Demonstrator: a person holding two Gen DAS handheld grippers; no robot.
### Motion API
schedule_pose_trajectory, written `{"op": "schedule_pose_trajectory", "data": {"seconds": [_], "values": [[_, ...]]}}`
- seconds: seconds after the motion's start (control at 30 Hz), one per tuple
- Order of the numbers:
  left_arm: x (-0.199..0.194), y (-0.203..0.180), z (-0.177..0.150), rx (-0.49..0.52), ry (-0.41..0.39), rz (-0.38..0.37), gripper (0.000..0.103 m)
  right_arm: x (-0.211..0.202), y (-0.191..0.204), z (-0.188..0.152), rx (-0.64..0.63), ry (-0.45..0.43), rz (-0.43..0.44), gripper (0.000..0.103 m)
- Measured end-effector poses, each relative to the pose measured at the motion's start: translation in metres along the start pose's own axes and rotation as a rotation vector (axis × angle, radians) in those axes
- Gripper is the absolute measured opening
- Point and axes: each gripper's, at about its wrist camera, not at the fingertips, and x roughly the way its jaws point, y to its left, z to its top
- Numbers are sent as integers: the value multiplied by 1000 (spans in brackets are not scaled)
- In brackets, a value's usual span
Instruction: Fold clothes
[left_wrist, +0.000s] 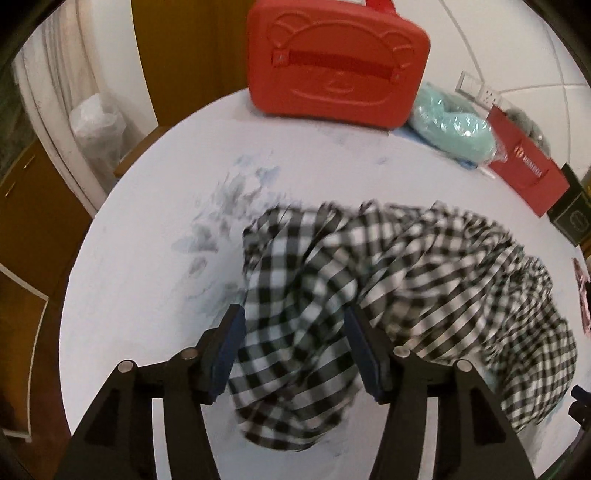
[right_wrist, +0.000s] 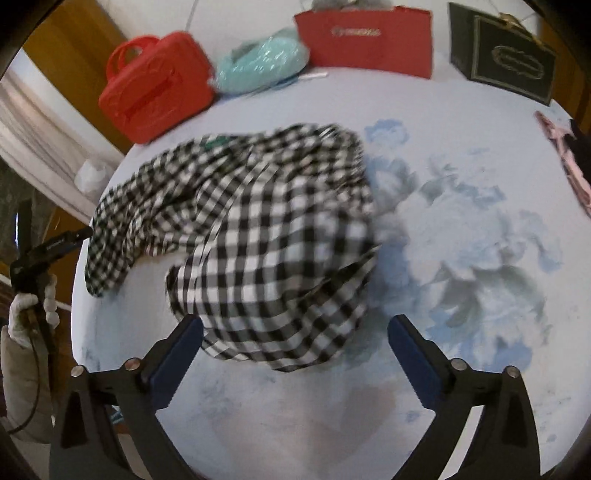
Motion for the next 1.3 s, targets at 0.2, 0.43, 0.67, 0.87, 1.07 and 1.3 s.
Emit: {"op": "schedule_pose_trajectory", "data": {"seconds": [0.2,0.43,0.67,0.87,1.07,1.3], "values": [[31,4,-16,31,76,-37,57,17,30,-8,-46,3,-26,103],[57,-8,-28,82,126,4,39,47,42,-10,-61,24,-96,99],[-10,-6,13,77,-58,36,6,22,32,23,-132,-105,-150,6],[-96,-26,47,86,-251,-53,6,-122,-34,41,-24,-438,-307,6],[-107,-102,37,215,-244,-227,6,-206,-114,-7,156,-518,-525,6],[-58,-143,23,236,-102,-242,33,-196,-185,-73,322,-336,-474,6]]}}
